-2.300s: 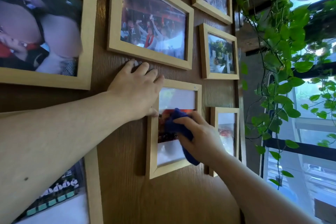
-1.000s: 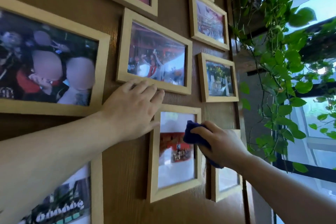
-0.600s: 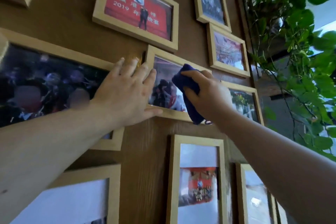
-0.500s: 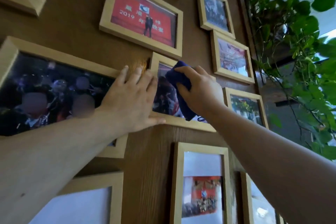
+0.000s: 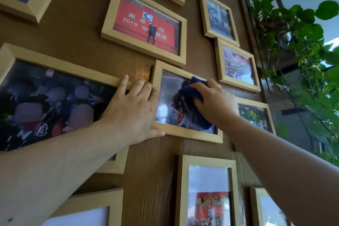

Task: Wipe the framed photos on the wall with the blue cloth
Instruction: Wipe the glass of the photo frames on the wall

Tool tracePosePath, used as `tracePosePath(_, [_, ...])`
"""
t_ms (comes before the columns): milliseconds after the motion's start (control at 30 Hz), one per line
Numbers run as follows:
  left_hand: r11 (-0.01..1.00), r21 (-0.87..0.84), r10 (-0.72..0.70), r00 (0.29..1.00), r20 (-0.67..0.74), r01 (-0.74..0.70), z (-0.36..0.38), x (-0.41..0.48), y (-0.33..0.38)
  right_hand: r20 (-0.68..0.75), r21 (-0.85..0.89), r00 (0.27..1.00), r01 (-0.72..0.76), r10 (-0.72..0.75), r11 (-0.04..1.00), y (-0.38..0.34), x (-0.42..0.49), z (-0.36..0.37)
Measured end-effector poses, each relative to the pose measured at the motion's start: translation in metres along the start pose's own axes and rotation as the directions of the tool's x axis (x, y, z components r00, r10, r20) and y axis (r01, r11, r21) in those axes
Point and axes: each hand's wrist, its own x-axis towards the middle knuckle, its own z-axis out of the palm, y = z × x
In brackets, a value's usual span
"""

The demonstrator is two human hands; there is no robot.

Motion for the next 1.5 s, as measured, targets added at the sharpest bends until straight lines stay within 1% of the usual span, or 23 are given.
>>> tracePosePath(133, [1.000, 0.004, -0.015, 1.000, -0.006, 0.015, 0.002, 0.002, 0.002, 0.086, -0.074, 0.979, -0.177, 0.183, 0.982, 0.039, -0.016, 0.004])
tracePosePath(200, [1.000, 0.005, -0.015, 1.000, -0.009, 0.015, 0.002, 0.002, 0.002, 0.108, -0.081, 0.973, -0.195, 0.203, 0.977, 0.041, -0.017, 0.005])
tracePosePath(267, [1.000, 0.004, -0.018, 1.000, -0.012, 0.018, 0.001, 0.002, 0.002, 0.105, -0.026, 0.979, -0.175, 0.177, 0.984, 0.030, -0.014, 0.004])
tracePosePath(300, [1.000, 0.003, -0.020, 1.000, -0.013, 0.020, 0.000, 0.002, 0.002, 0.096, 0.019, 0.986, -0.141, 0.138, 0.990, 0.020, -0.012, 0.002])
tracePosePath(367, [1.000, -0.004, -0.019, 1.000, -0.009, 0.019, -0.001, 0.002, 0.003, 0.066, 0.126, 0.998, -0.014, 0.006, 0.992, -0.007, -0.007, -0.003])
tracePosePath(433, [1.000, -0.006, -0.023, 1.000, -0.005, 0.023, -0.002, 0.001, 0.004, 0.042, 0.230, 0.986, 0.145, -0.159, 0.962, -0.038, -0.003, -0.008])
tracePosePath(500, [1.000, -0.007, -0.026, 1.000, -0.001, 0.026, -0.003, 0.000, 0.004, 0.017, 0.249, 0.967, 0.241, -0.253, 0.938, -0.056, -0.001, -0.011])
tracePosePath(567, [1.000, -0.016, -0.027, 1.000, 0.000, 0.027, -0.004, 0.000, 0.003, 0.027, 0.222, 0.968, 0.237, -0.249, 0.946, -0.052, -0.002, -0.011])
tracePosePath(633, [1.000, -0.023, -0.020, 1.000, -0.004, 0.020, -0.003, 0.000, 0.004, 0.062, 0.149, 0.974, 0.207, -0.218, 0.967, -0.029, -0.012, -0.008])
tracePosePath(767, [1.000, -0.018, -0.024, 1.000, -0.008, 0.023, -0.001, 0.001, 0.005, 0.161, -0.052, 0.985, 0.076, -0.067, 0.996, 0.023, -0.040, -0.004])
tracePosePath(833, [0.999, -0.020, -0.031, 0.999, -0.020, 0.030, 0.000, 0.001, 0.004, 0.209, -0.092, 0.978, 0.025, -0.005, 0.995, 0.035, -0.048, -0.003])
tracePosePath(867, [0.999, -0.018, -0.035, 0.999, -0.023, 0.035, 0.000, 0.001, 0.004, 0.220, -0.072, 0.975, 0.010, 0.006, 0.997, 0.035, -0.051, -0.003])
tracePosePath(933, [0.999, -0.012, -0.040, 0.999, -0.023, 0.040, 0.001, 0.001, 0.004, 0.217, 0.021, 0.975, 0.037, -0.041, 0.999, 0.025, -0.053, -0.004])
tracePosePath(1067, [0.999, -0.012, -0.032, 0.999, -0.014, 0.031, 0.000, 0.001, 0.004, 0.146, 0.178, 0.949, 0.255, -0.281, 0.951, -0.026, -0.042, -0.013])
tracePosePath(1167, [0.999, -0.022, -0.035, 0.999, -0.008, 0.035, -0.001, 0.001, 0.005, 0.075, 0.224, 0.919, 0.363, -0.387, 0.905, -0.061, -0.030, -0.018])
tracePosePath(1267, [0.999, -0.021, -0.035, 0.999, -0.007, 0.035, -0.003, 0.000, 0.006, 0.082, 0.222, 0.907, 0.387, -0.413, 0.895, -0.058, -0.030, -0.021])
tracePosePath(1333, [0.999, -0.016, -0.038, 0.999, -0.007, 0.038, -0.003, 0.001, 0.006, 0.123, 0.195, 0.906, 0.377, -0.404, 0.905, -0.041, -0.037, -0.021])
tracePosePath(1500, [0.999, -0.003, -0.043, 0.999, 0.002, 0.043, -0.001, 0.001, 0.006, 0.261, 0.053, 0.926, 0.269, -0.274, 0.962, 0.007, -0.058, -0.015])
